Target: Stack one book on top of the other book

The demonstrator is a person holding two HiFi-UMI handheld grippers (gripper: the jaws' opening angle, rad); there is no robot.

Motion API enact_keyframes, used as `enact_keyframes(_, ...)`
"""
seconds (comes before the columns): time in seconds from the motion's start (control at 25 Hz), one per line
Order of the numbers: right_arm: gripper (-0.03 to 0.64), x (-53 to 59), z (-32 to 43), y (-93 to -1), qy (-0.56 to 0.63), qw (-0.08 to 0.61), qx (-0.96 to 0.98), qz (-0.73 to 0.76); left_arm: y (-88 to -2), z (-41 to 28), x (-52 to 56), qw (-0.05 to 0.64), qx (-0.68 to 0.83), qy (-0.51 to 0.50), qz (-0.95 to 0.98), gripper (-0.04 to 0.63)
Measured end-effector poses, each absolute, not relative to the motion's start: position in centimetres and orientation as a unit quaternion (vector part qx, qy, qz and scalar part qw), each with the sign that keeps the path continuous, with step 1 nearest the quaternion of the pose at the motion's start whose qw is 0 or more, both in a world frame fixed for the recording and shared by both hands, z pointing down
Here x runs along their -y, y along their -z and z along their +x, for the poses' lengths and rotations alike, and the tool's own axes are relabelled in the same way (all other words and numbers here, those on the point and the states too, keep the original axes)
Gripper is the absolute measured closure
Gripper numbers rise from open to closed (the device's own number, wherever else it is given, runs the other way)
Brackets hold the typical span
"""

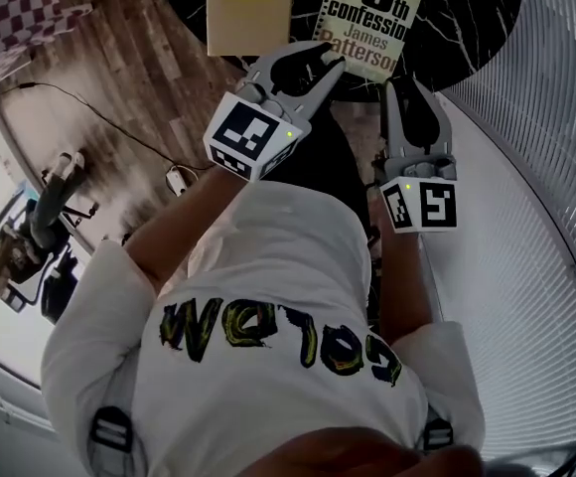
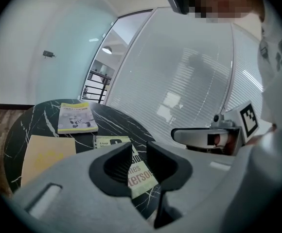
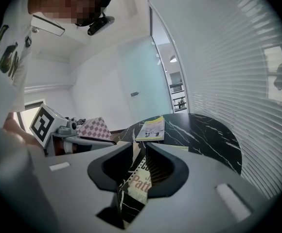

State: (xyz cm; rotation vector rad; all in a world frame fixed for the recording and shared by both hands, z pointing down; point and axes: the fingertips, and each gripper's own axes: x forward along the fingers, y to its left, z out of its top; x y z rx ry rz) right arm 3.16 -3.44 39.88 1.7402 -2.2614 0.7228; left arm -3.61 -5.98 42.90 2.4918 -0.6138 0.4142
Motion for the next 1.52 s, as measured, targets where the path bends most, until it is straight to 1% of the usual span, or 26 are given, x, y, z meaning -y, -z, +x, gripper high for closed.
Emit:
enact_keyframes(0.56,0.502,3.7,4.8,-46.4,-0.276,0.12,0.753,0.585,-49.3,-4.0,6.7,0.295,0.254,-0.188,0.901,0.462)
enact_keyframes(0.76,0.49,3.4,5.1,-48.5,-0.292,0.125,0.747,0.584,-52.3,-4.4,7.0,0.311,0.266,-0.218,0.886,0.434)
enact_keyframes(1.04,0.468,3.3,5.5,-51.3,-0.31,0.133,0.741,0.58,-55.3,-4.9,7.4,0.314,0.285,-0.257,0.868,0.402)
enact_keyframes(1.2,0.444,3.2,6.0,-52.8,-0.326,0.14,0.735,0.579,-56.4,-4.8,7.5,0.324,0.284,-0.276,0.859,0.4)
enact_keyframes(1.32,0.426,3.1,6.3,-53.6,-0.337,0.143,0.73,0.577,-57.1,-4.8,7.3,0.335,0.278,-0.302,0.848,0.363)
enact_keyframes(1.44,0.412,3.0,6.8,-54.5,-0.347,0.142,0.725,0.578,-57.9,-4.4,6.9,0.35,0.265,-0.324,0.838,0.342)
enact_keyframes(1.52,0.4,3.0,6.9,-55.0,-0.354,0.143,0.722,0.577,-58.2,-4.2,6.7,0.353,0.26,-0.333,0.835,0.339)
